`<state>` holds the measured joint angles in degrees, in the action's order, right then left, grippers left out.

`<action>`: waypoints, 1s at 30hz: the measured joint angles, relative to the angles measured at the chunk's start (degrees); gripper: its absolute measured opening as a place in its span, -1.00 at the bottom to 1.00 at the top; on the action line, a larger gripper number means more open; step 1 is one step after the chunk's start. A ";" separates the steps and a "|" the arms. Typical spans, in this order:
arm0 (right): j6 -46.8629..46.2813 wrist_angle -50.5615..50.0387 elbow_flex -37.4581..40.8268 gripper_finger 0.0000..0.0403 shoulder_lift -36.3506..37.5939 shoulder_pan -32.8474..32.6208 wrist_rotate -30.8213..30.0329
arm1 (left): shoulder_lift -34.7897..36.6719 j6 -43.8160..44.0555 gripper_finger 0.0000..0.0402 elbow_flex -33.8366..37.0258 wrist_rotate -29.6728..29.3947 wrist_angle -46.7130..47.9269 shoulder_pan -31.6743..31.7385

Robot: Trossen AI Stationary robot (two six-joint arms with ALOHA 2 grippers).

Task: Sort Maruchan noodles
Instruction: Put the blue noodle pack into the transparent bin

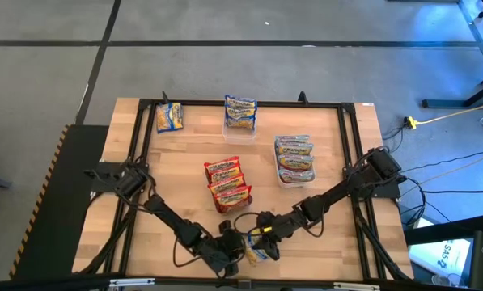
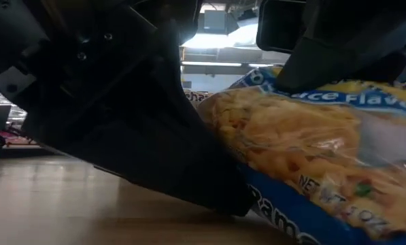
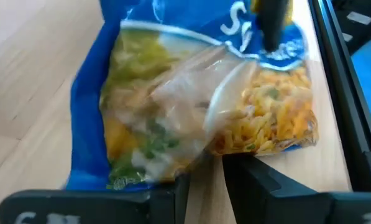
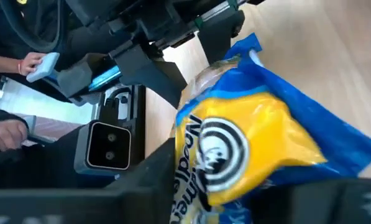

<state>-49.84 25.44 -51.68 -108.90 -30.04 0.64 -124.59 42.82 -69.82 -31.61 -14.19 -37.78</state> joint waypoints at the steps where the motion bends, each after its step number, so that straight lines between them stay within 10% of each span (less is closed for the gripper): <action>1: 0.53 -0.02 0.00 -0.36 0.00 0.00 -0.02 | 0.36 0.03 -0.56 0.00 1.03 0.71 -0.19; 14: 8.30 -0.34 -0.05 -0.67 0.92 0.07 3.79 | 11.64 4.62 -0.56 0.02 13.12 20.92 -5.72; 30: 25.92 -16.14 -0.07 -0.85 22.51 7.42 2.79 | 36.57 3.06 -0.56 22.23 4.35 16.11 -6.01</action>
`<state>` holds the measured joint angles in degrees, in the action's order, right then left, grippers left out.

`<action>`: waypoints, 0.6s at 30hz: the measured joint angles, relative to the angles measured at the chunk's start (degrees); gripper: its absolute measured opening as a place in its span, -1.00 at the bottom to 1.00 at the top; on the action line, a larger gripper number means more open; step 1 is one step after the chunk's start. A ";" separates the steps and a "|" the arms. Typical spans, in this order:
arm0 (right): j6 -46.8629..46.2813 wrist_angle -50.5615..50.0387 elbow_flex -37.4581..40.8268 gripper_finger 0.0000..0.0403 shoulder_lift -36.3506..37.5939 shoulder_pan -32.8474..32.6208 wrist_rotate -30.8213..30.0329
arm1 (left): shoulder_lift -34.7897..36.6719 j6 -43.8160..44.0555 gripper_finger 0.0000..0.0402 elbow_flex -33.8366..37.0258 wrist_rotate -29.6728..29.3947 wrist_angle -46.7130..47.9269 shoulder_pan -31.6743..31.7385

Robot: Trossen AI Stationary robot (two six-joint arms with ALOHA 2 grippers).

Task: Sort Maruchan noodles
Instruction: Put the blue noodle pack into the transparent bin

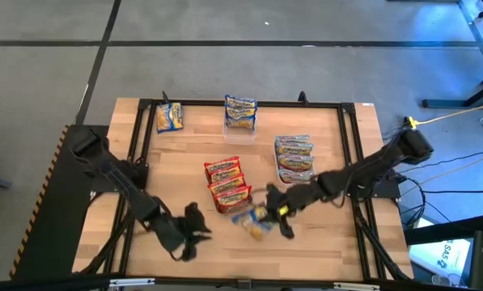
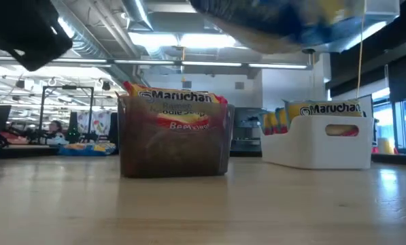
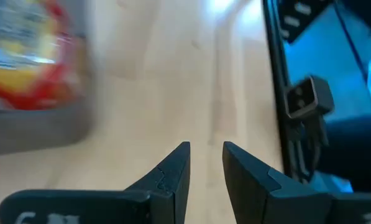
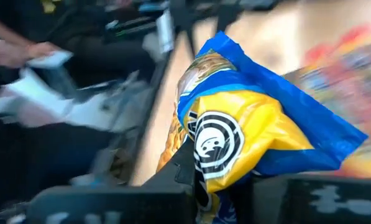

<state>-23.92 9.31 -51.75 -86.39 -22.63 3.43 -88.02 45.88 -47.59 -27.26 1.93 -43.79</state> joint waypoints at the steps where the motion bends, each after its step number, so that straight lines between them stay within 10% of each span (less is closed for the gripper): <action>1: 1.89 -1.41 0.00 -0.85 1.59 1.44 -0.69 | 1.85 -0.27 -0.56 1.77 -0.54 -0.66 0.52; 18: 38.69 -21.16 -16.27 -0.85 4.85 29.43 -8.91 | 27.54 -8.99 -0.56 18.01 -7.68 -1.52 7.35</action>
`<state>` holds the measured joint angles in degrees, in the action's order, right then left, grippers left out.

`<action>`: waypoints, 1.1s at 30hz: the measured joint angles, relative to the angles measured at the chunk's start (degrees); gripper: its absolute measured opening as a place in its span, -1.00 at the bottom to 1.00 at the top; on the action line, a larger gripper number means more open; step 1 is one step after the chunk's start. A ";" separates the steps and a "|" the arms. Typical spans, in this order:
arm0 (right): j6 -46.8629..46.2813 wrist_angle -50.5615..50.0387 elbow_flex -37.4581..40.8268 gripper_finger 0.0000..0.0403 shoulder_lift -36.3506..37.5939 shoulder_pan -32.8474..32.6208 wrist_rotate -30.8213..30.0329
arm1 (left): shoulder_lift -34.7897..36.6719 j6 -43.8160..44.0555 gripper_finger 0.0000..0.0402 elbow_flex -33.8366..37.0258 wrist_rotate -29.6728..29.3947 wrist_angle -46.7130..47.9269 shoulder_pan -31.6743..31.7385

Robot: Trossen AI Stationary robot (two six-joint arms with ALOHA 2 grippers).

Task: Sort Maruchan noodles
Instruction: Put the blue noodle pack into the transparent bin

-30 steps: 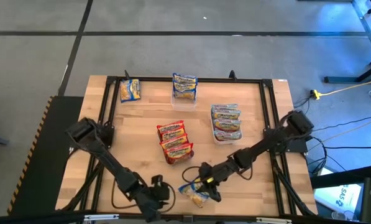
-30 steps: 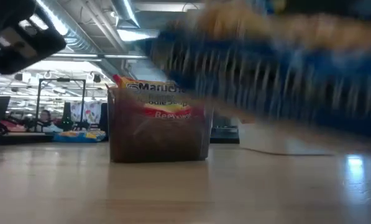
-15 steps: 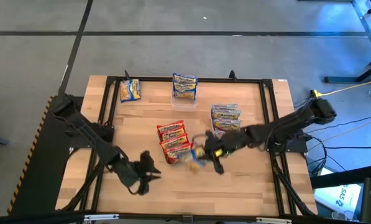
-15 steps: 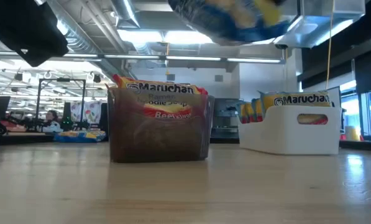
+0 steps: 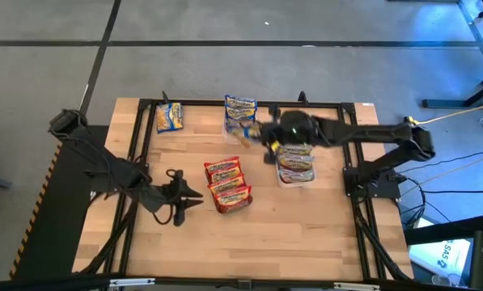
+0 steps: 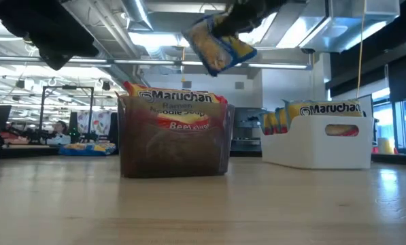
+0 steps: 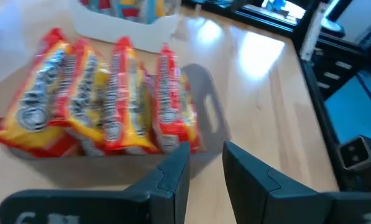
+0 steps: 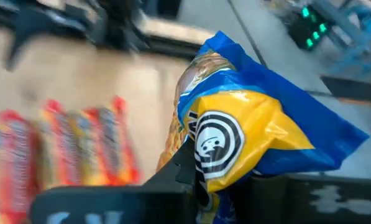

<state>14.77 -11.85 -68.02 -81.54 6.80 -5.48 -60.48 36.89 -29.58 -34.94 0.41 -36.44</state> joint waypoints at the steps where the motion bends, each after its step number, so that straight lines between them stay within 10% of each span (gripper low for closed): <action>1: 1.53 -2.51 -2.35 -0.85 -1.01 1.56 0.06 | 0.71 -0.02 -0.56 0.43 -0.07 0.18 0.38; 19: 19.68 -36.78 -43.91 -0.85 -32.55 12.11 0.15 | 2.15 0.46 -0.56 2.73 0.06 -0.35 2.57; 33: 21.96 -40.68 -44.32 -0.85 -42.45 13.62 -2.47 | 2.13 0.04 -0.56 2.71 -0.55 -1.65 2.57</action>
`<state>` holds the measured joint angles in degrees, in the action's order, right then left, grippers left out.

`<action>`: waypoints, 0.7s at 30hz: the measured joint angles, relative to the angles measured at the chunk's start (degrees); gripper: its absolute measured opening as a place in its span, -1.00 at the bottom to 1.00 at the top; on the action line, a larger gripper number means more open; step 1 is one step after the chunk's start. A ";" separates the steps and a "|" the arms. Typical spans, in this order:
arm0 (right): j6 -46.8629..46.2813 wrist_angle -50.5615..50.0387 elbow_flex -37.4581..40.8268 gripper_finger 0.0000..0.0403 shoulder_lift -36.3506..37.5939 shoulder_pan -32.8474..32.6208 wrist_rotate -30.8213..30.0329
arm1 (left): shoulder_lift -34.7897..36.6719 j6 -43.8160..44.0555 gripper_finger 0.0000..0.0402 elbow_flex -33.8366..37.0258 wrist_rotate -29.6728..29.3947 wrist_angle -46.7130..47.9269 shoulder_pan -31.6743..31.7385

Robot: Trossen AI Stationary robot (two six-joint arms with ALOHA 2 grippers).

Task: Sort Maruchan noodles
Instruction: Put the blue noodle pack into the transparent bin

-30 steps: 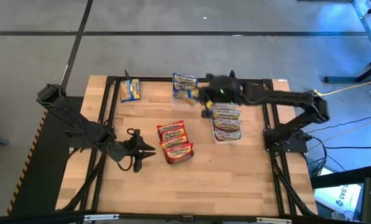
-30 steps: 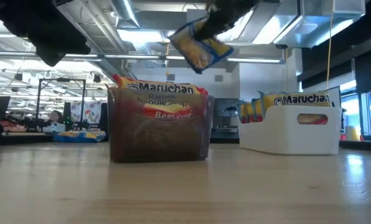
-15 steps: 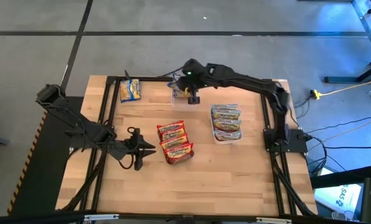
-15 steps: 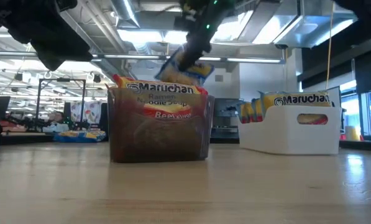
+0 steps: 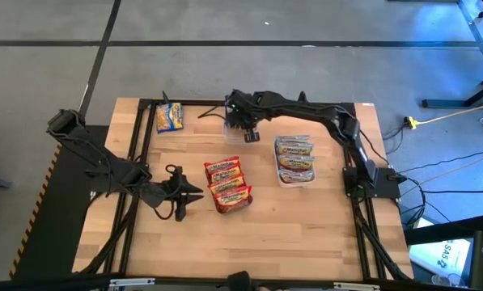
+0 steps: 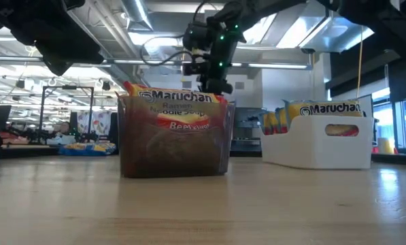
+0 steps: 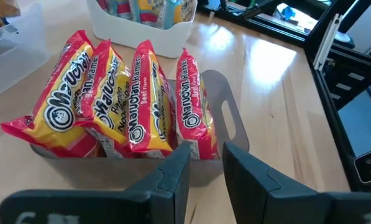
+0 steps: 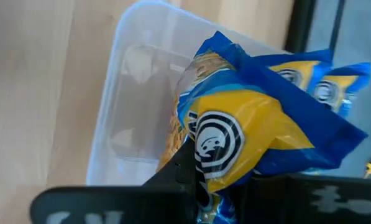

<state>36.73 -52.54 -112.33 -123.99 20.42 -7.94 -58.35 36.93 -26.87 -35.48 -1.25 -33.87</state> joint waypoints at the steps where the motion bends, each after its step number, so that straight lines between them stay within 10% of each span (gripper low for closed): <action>1: 0.00 0.01 0.00 -0.85 -0.43 0.22 0.29 | 0.00 0.00 -0.56 -0.02 0.01 0.00 0.00; 21: -3.84 3.76 0.07 -0.85 -3.47 0.25 3.28 | 0.00 0.02 -0.56 -0.04 0.00 -0.12 0.00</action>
<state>32.89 -48.77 -112.27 -127.46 20.67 -4.67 -58.35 36.95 -26.92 -35.48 -1.37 -33.87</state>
